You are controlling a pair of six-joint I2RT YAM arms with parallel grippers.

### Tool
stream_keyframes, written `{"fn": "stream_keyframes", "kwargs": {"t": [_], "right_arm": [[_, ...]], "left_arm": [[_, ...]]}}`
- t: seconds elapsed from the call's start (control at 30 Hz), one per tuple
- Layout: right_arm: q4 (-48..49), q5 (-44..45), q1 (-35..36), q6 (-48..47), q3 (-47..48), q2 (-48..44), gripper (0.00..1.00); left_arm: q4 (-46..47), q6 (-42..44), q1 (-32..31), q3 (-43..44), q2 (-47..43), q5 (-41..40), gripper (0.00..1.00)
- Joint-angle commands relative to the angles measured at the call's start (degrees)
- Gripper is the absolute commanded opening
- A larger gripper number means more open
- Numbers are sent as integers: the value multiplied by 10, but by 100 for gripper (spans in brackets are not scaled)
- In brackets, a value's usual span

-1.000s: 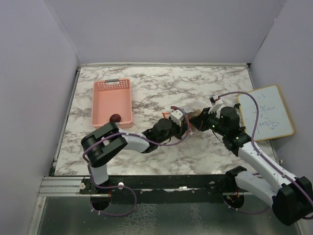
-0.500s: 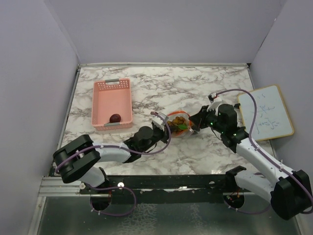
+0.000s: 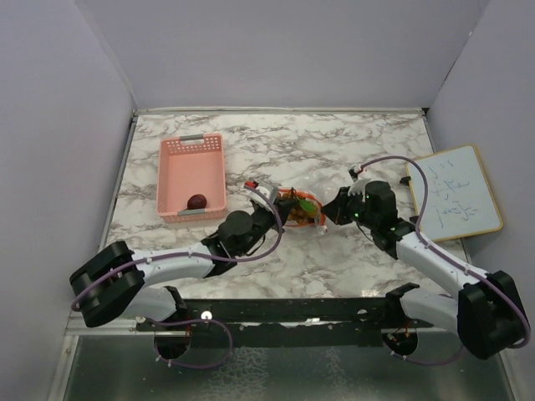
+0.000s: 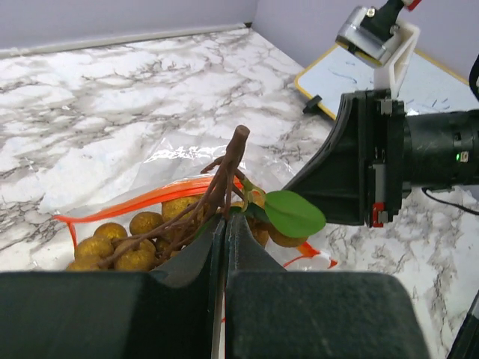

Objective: Open the zip-top bag and remove the fake food

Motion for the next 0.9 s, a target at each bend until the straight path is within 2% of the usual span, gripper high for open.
{"fn": "stream_keyframes", "kwargs": {"t": [0.0,0.27,0.33,0.43,0.53,0.87], "right_arm": [[34,-13,9,-8,-9,7,1],[40,4,11,-7,-30,10,1],[40,5,11,-8,-28,13,2],[42,4,11,-5,-25,14,1],[43,2,11,-3,-24,12,1],[44,1,11,-4,-26,10,1]], "left_arm": [[9,1,1,18,-33,-44,0],[-16,-8,2,9,-119,-41,0],[-50,3,4,24,-140,-39,0],[-150,28,4,77,-150,-50,0],[-191,45,10,96,-160,-82,0],[-282,28,111,117,-208,-69,0]]}}
